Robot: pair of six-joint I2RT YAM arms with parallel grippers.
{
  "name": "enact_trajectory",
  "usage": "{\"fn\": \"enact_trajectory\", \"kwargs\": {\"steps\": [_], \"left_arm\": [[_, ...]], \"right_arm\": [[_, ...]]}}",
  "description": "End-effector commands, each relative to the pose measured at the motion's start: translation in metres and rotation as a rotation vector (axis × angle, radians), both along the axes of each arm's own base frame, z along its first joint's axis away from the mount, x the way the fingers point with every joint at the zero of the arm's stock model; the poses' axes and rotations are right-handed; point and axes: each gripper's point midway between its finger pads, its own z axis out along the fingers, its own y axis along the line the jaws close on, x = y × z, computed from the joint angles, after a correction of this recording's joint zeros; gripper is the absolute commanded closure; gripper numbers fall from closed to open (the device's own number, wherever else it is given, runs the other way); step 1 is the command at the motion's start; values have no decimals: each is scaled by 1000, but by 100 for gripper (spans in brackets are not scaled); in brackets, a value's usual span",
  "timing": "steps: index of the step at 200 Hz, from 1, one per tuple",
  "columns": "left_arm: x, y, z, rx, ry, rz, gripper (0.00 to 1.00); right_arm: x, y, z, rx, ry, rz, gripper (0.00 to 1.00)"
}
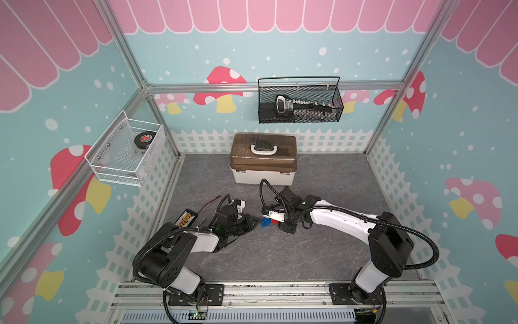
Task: Assemble the letter y with lego
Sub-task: Adjust the lego brick at the center of the board.
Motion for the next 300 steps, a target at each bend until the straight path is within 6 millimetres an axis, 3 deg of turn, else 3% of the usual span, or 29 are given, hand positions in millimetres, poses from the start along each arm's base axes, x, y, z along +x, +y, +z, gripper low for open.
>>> {"fn": "enact_trajectory", "kwargs": {"steps": [1,51,139,224,266,300], "left_arm": [[-7,6,-23,97,62,-10,88],[3,-9,-34,104,67,-20,92],[23,-7,-46,173,65,18,82],[37,-30,-44,145,50,-41,78],[38,-22,-23,144,16,-28,64],[37,-28,3,74,-24,-77,52]], "right_arm": [[-1,-2,4,16,-5,-9,75],[-1,-5,2,7,-7,-14,75],[-6,-8,1,15,2,-23,75],[-4,-13,4,10,-19,-39,75],[-1,-13,14,43,-28,-59,75],[5,-18,15,45,-30,-93,75]]}}
